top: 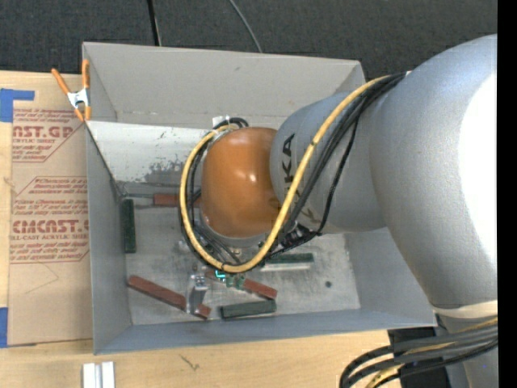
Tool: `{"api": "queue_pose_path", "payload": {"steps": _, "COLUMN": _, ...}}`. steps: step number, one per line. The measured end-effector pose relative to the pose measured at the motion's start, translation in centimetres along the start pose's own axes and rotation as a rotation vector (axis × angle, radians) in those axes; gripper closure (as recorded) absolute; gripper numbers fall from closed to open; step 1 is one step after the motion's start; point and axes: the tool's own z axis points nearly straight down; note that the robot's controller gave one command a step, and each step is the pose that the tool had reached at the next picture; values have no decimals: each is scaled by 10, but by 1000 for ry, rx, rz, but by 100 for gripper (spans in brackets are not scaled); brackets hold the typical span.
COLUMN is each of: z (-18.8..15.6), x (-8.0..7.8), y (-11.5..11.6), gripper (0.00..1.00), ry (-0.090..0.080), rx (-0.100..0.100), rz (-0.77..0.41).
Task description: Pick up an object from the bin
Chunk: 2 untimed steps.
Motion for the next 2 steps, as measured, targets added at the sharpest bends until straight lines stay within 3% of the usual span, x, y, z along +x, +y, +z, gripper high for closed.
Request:
{"api": "queue_pose_path", "payload": {"steps": 1, "z": -4, "x": -2, "y": -1, "gripper": 0, "ry": -7, "rx": -2, "rz": 2}}
{"api": "queue_pose_path", "payload": {"steps": 2, "z": 44, "x": 7, "y": 25, "gripper": 0, "ry": -11, "rx": -3, "rz": 132}}
